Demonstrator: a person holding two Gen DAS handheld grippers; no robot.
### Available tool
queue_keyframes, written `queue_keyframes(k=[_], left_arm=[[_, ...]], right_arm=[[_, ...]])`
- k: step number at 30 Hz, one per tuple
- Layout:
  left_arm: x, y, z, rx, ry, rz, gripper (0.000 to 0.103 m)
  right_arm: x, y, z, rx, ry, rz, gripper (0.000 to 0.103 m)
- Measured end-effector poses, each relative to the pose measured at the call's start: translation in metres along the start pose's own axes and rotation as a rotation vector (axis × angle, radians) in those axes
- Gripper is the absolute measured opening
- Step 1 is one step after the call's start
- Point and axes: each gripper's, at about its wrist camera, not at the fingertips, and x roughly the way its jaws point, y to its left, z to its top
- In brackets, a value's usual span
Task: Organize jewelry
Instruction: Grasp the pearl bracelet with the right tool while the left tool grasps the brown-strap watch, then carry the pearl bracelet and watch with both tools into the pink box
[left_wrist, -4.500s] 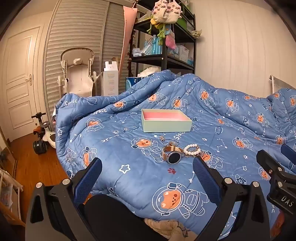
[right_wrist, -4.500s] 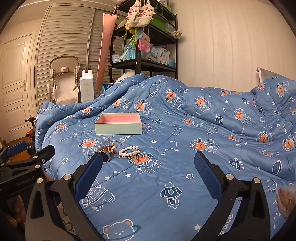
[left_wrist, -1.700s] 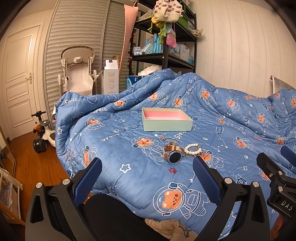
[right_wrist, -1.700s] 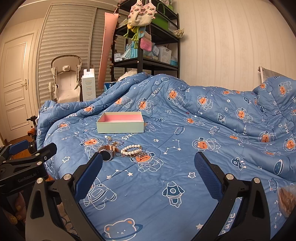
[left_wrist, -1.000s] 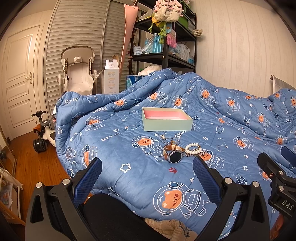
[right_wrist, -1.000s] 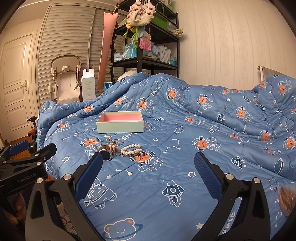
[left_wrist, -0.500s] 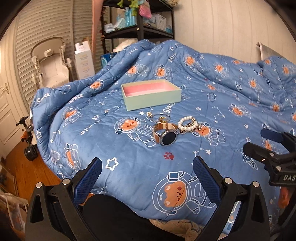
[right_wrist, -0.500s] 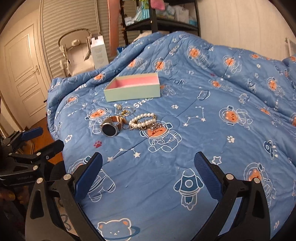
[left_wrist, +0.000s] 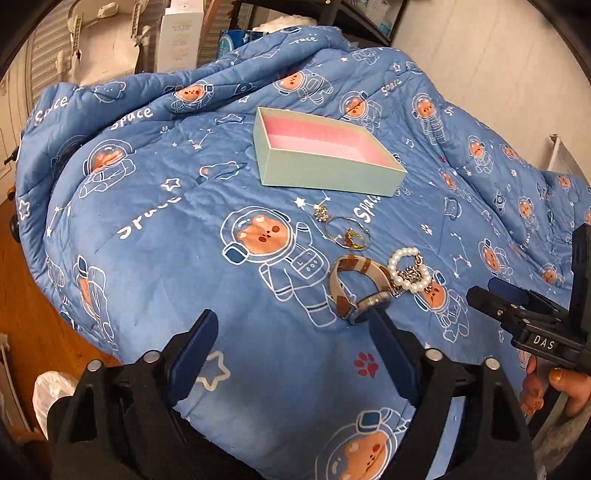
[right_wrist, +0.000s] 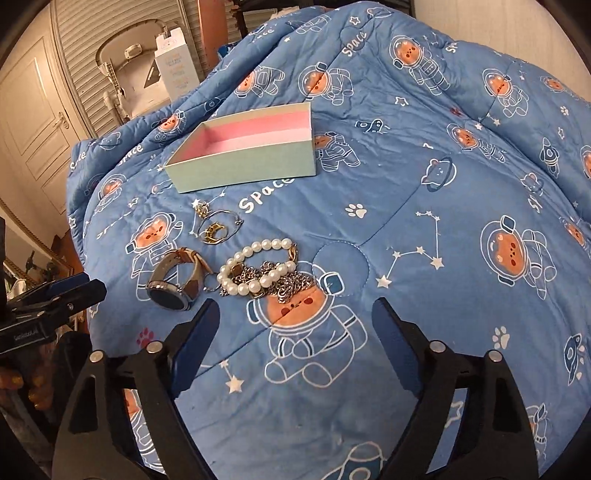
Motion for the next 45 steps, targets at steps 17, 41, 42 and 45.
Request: queue_keyframes(k=[17, 41, 42, 45], left_arm=[[0.076, -0.024, 0.032, 0.070, 0.226, -0.072, 0.031], [0.070, -0.025, 0.031, 0.016, 0.170, -0.148, 0.006], [0.065, -0.025, 0.031, 0.014, 0.159, -0.152, 0.006], [0.052, -0.027, 0.031, 0.025, 0.122, -0.152, 0.006]], right_arm=[[0.073, -0.001, 0.041, 0.024, 0.141, 0.051, 0.039], [0.056, 0.026, 0.040, -0.130, 0.004, 0.109, 0.007], [0.051, 0.028, 0.041, -0.139, -0.007, 0.120, 0.007], [0.036, 0.036, 0.043, -0.169, -0.036, 0.150, 0.007]])
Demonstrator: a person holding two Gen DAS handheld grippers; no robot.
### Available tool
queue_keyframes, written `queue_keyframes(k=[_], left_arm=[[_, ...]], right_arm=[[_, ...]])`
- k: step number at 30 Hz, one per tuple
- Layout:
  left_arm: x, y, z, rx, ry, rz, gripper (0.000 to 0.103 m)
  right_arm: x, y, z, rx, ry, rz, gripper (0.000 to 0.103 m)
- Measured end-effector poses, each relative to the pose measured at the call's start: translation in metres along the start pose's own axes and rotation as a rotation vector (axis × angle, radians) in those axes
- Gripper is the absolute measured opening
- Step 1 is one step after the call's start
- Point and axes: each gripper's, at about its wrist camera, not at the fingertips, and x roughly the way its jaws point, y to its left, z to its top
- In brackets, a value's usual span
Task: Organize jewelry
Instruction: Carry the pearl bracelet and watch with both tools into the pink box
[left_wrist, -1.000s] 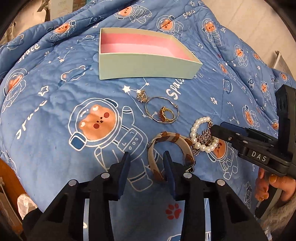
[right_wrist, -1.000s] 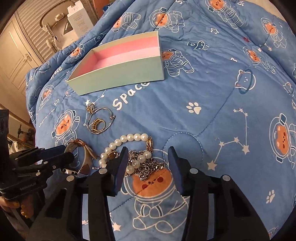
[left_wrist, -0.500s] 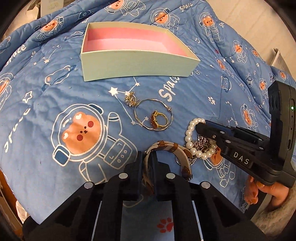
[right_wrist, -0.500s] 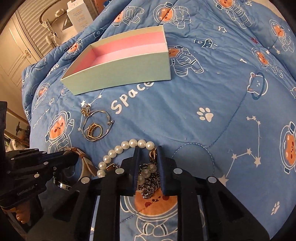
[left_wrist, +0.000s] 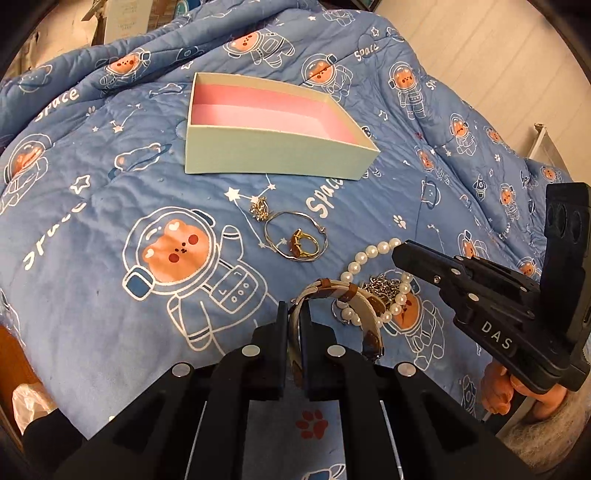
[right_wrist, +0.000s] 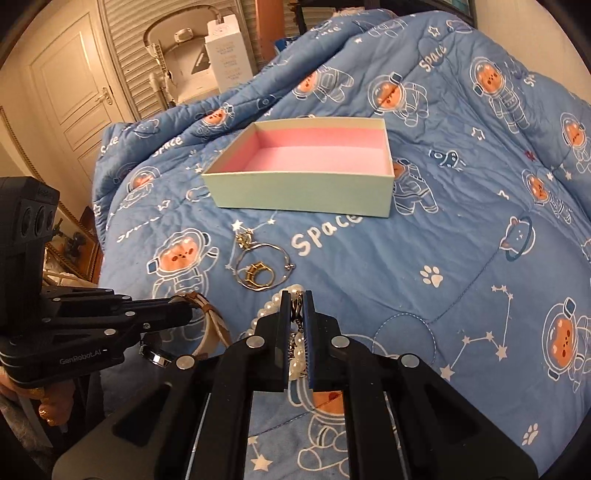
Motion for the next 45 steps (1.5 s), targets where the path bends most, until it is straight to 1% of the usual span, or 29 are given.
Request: queue_keyframes(k=[6, 10, 14, 19, 23, 26, 28, 31, 33, 41, 45], left_arm=[[-0.014, -0.001, 0.010, 0.008, -0.042, -0.003, 0.006], [-0.019, 0.007, 0.020, 0.008, -0.055, 0.001, 0.006], [-0.022, 0.009, 0.038, 0.048, -0.075, 0.033, 0.006], [-0.023, 0.008, 0.078, 0.107, -0.114, 0.080, 0.006], [-0.013, 0.010, 0.113, 0.160, -0.127, 0.130, 0.006], [0.004, 0.011, 0.136, 0.177, -0.101, 0.141, 0.006], [0.019, 0.015, 0.147, 0.177, -0.073, 0.153, 0.006], [0.040, 0.023, 0.161, 0.152, -0.029, 0.158, 0.006], [0.052, 0.028, 0.169, 0.127, -0.006, 0.138, 0.006], [0.079, 0.028, 0.185, 0.090, 0.027, 0.130, 0.006], [0.093, 0.032, 0.186, 0.077, 0.064, 0.131, 0.006]], right_arm=[[-0.024, 0.018, 0.014, -0.052, -0.049, 0.047, 0.007], [-0.033, 0.022, 0.034, -0.067, -0.079, 0.074, 0.007], [-0.035, 0.021, 0.060, -0.082, -0.105, 0.086, 0.007], [-0.031, 0.018, 0.103, -0.115, -0.155, 0.050, 0.007], [-0.015, 0.001, 0.138, -0.078, -0.164, 0.023, 0.007], [0.006, -0.011, 0.157, -0.055, -0.152, 0.019, 0.007], [0.023, -0.019, 0.166, -0.021, -0.123, 0.036, 0.007], [0.046, -0.028, 0.174, 0.011, -0.090, 0.047, 0.007], [0.061, -0.032, 0.176, 0.030, -0.066, 0.052, 0.007], [0.105, -0.053, 0.180, 0.149, 0.006, 0.089, 0.007], [0.128, -0.065, 0.179, 0.223, 0.063, 0.103, 0.007]])
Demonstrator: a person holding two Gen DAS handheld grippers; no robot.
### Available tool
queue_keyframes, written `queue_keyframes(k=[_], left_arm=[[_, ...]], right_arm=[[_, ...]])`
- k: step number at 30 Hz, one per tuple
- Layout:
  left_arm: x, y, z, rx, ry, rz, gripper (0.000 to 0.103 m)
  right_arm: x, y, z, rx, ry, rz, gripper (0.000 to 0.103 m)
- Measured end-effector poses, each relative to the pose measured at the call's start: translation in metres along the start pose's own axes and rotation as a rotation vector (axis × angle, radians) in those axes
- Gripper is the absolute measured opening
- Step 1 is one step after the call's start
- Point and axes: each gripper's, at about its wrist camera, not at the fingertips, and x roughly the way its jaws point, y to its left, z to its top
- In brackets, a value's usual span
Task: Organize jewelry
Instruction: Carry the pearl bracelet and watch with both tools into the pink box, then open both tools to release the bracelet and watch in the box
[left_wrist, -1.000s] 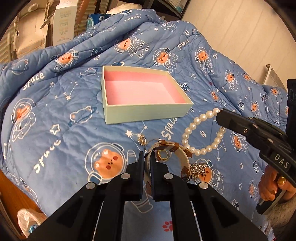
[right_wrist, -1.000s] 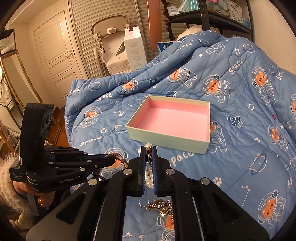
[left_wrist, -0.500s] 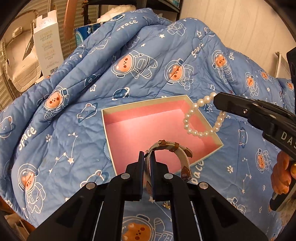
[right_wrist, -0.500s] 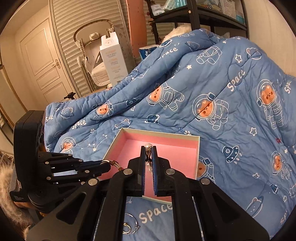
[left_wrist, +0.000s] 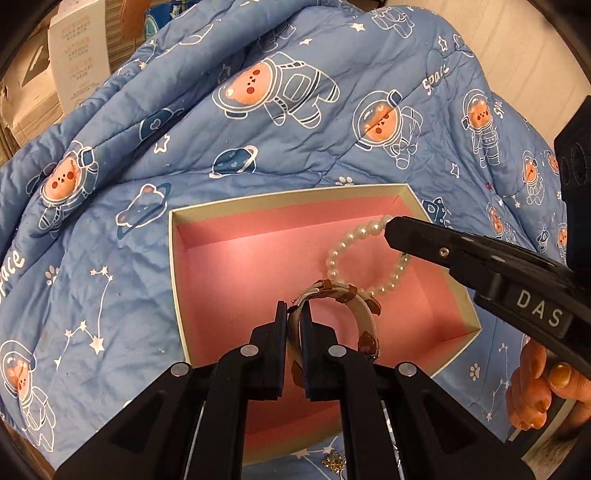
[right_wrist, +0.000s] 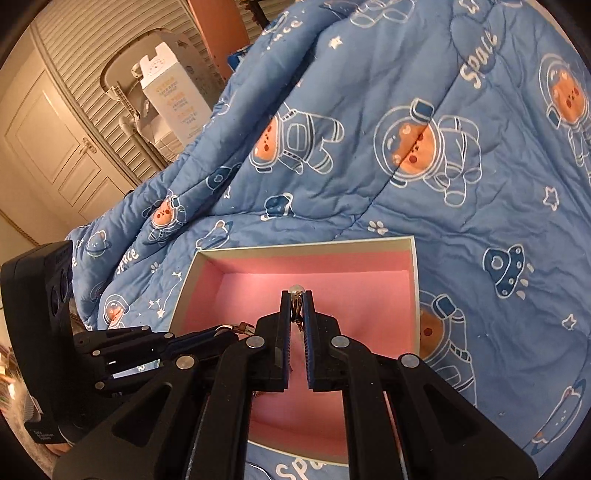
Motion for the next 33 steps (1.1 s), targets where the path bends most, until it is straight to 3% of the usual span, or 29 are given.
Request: queue_keyframes(k=[5, 11, 17, 18, 19, 20, 21, 25, 28, 30, 33], left_arm=[[0.011, -0.002, -0.004, 0.005, 0.016, 0.006, 0.006], [0.015, -0.004, -0.005, 0.009, 0.019, -0.004, 0.006], [0.012, -0.004, -0.004, 0.020, 0.005, -0.008, 0.008], [0.011, -0.004, -0.005, 0.023, 0.000, -0.009, 0.012], [0.008, -0.005, -0.005, 0.027, -0.010, -0.009, 0.016], [0.005, -0.005, -0.005, 0.034, -0.022, 0.002, 0.029], [0.002, -0.005, -0.005, 0.046, -0.032, 0.022, 0.043], [-0.016, -0.006, -0.005, 0.074, -0.086, 0.034, 0.055], [-0.037, -0.003, -0.008, 0.077, -0.138, 0.040, 0.072], [-0.054, 0.000, -0.014, 0.069, -0.196, 0.047, 0.088], [-0.080, 0.005, -0.033, 0.039, -0.304, 0.033, 0.096]], right_arm=[[0.017, -0.004, 0.000, -0.021, 0.014, -0.063, 0.007], [0.028, 0.004, -0.005, -0.138, 0.021, -0.168, 0.007], [0.033, 0.003, -0.009, -0.185, 0.028, -0.180, 0.012], [0.034, 0.004, -0.009, -0.197, 0.031, -0.177, 0.016], [0.033, 0.005, -0.010, -0.203, 0.030, -0.176, 0.033], [0.032, 0.006, -0.010, -0.201, 0.020, -0.176, 0.056], [0.028, 0.006, -0.009, -0.190, -0.008, -0.171, 0.061], [0.014, 0.007, -0.002, -0.184, -0.071, -0.181, 0.062], [-0.001, 0.006, 0.001, -0.172, -0.115, -0.184, 0.065], [-0.016, 0.004, 0.000, -0.143, -0.157, -0.198, 0.071], [-0.041, 0.002, -0.011, -0.118, -0.209, -0.202, 0.077]])
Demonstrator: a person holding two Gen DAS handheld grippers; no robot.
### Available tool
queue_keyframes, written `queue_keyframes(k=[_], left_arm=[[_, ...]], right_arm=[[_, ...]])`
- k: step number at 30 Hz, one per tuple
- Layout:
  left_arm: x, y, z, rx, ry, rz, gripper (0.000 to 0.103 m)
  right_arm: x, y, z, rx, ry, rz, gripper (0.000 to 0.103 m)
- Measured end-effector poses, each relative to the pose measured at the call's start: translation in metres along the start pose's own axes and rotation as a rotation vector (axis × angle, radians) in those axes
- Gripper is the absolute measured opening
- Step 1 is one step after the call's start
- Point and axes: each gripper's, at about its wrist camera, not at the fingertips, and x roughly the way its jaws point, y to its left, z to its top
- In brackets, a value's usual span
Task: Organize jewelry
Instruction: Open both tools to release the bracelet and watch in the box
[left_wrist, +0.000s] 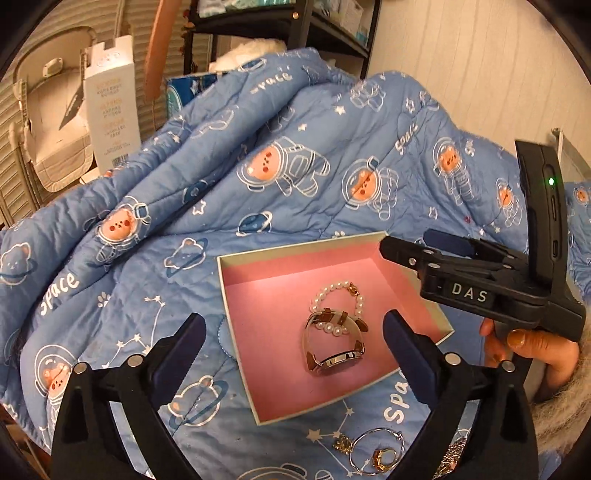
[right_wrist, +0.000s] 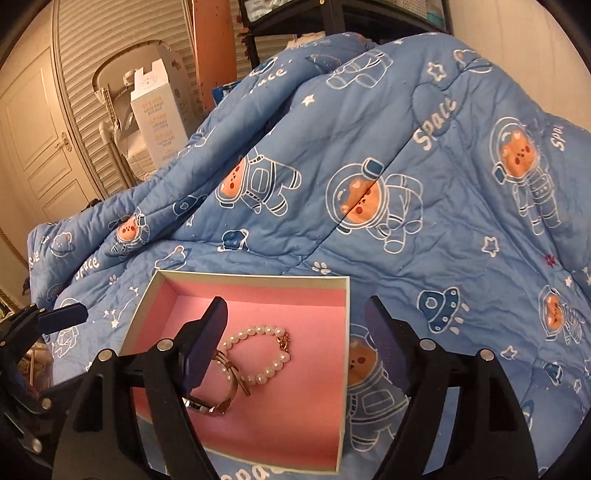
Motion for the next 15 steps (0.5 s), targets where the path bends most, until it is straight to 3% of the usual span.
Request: queue_keyframes(k=[3, 10, 15], left_arm=[[-0.019, 0.002, -0.018, 0.011, -0.021, -0.005, 0.096], [-0.046, -0.002, -0.073, 0.027, 0.029, 0.044, 0.096], [-0.063, -0.009, -0.118, 0.001, 0.049, -0.010, 0.096]], right_arm=[[-0.026, 0.001, -0.016, -0.009, -0.008, 0.008, 0.083], [-0.080, 0.004, -0.090, -0.085, 0.033, -0.011, 0.084], [-0.106, 0.003, -0.146, -0.131, 0.071, -0.025, 0.084]])
